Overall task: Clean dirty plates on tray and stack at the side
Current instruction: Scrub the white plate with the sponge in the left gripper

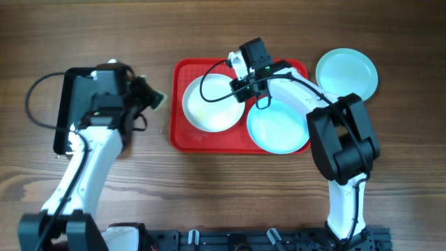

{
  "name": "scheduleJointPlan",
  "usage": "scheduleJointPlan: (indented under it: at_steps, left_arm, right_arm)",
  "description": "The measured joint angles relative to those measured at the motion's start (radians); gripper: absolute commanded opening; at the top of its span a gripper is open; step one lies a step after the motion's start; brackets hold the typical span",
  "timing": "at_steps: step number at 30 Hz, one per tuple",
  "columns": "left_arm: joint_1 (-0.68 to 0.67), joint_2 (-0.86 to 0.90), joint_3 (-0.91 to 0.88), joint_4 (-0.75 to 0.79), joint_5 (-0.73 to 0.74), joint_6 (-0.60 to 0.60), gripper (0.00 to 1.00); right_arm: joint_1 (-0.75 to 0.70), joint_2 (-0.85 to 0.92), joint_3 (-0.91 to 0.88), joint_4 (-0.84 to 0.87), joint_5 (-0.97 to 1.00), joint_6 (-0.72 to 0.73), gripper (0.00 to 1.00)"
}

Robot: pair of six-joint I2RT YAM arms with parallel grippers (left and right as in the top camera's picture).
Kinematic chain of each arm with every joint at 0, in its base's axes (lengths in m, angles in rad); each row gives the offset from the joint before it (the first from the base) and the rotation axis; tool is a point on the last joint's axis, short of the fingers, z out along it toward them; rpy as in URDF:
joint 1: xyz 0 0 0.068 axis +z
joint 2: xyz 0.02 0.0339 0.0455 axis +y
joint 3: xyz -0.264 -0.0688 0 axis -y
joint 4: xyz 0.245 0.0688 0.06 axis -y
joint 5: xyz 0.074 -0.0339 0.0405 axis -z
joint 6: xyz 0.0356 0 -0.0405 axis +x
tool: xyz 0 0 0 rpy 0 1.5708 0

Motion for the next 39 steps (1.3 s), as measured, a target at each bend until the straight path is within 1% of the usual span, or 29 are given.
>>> scheduleJointPlan:
  at_steps: [1, 2, 3, 4, 5, 7, 10, 13, 16, 18, 20, 22, 23, 25, 28, 29, 30, 31, 33, 35, 37, 39]
  left_arm:
    - [-0.062, 0.039, 0.0, 0.039, 0.011, 0.0, 0.04]
    - [-0.091, 0.055, 0.0, 0.044, 0.021, 0.0, 0.04]
    - [-0.14, 0.088, -0.001, 0.097, 0.022, 0.0, 0.04]
    - [-0.181, 0.117, -0.001, 0.118, 0.028, 0.0, 0.04]
    - [-0.214, 0.145, -0.002, 0.153, 0.031, 0.0, 0.04]
    - [-0.261, 0.193, -0.002, 0.191, 0.032, -0.008, 0.04]
    - [-0.328, 0.268, -0.002, 0.278, 0.032, -0.035, 0.04]
    - [-0.378, 0.351, -0.002, 0.327, 0.032, -0.068, 0.04]
    - [-0.379, 0.393, -0.002, 0.332, 0.027, -0.077, 0.05]
    - [-0.379, 0.402, -0.002, 0.326, -0.006, -0.079, 0.04]
    - [-0.38, 0.402, 0.001, 0.279, -0.114, -0.083, 0.04]
    - [-0.373, 0.4, 0.012, 0.222, -0.174, -0.083, 0.04]
    - [-0.348, 0.396, 0.018, 0.188, -0.21, -0.077, 0.04]
    - [-0.312, 0.378, 0.017, 0.161, -0.217, -0.03, 0.04]
    - [-0.258, 0.261, 0.007, 0.181, -0.242, 0.001, 0.04]
    - [-0.248, 0.233, 0.005, 0.22, -0.221, 0.005, 0.04]
    - [-0.247, 0.223, 0.006, 0.276, -0.143, 0.005, 0.04]
    - [-0.251, 0.23, 0.005, 0.29, -0.112, 0.005, 0.04]
    - [-0.274, 0.312, 0.004, 0.355, -0.019, 0.005, 0.04]
    - [-0.304, 0.41, 0.004, 0.42, 0.028, 0.005, 0.04]
    - [-0.308, 0.454, 0.004, 0.435, 0.027, 0.005, 0.04]
    - [-0.298, 0.458, 0.008, 0.404, -0.024, 0.005, 0.04]
  right_arm:
    - [0.003, 0.0, 0.0, 0.002, 0.0, 0.016, 0.17]
    - [0.003, 0.0, 0.0, 0.002, 0.002, 0.038, 0.25]
    - [0.002, 0.0, 0.0, 0.003, 0.005, 0.067, 0.27]
    - [0.0, 0.0, 0.0, 0.01, 0.006, 0.066, 0.27]
    - [0.0, 0.0, -0.002, 0.021, 0.007, 0.057, 0.22]
    - [-0.002, 0.0, -0.003, 0.064, 0.008, -0.024, 0.05]
    - [-0.002, 0.0, -0.003, 0.066, 0.007, -0.066, 0.04]
    - [-0.002, 0.0, -0.003, 0.063, 0.008, -0.042, 0.04]
    - [-0.002, 0.0, -0.003, 0.05, 0.007, 0.002, 0.04]
    - [-0.002, 0.0, -0.002, 0.043, 0.007, 0.013, 0.04]
    - [-0.001, 0.0, -0.002, 0.039, 0.006, 0.018, 0.04]
    - [-0.001, 0.0, -0.002, 0.037, 0.004, 0.021, 0.04]
    - [0.0, 0.0, -0.001, 0.034, -0.001, 0.029, 0.04]
    - [0.004, 0.0, -0.001, 0.033, -0.018, 0.033, 0.04]
    - [0.003, 0.0, -0.001, 0.032, -0.015, 0.036, 0.04]
    - [0.002, 0.0, -0.001, 0.032, -0.014, 0.036, 0.04]
    - [0.002, 0.0, -0.001, 0.032, -0.014, 0.036, 0.04]
    - [0.002, 0.0, -0.001, 0.032, -0.014, 0.036, 0.04]
    - [0.002, 0.0, -0.001, 0.033, -0.013, 0.036, 0.04]
    - [0.002, 0.0, -0.001, 0.035, -0.011, 0.036, 0.04]
    - [0.002, 0.0, -0.001, 0.035, -0.011, 0.036, 0.04]
    - [0.002, 0.0, -0.001, 0.035, -0.011, 0.036, 0.04]
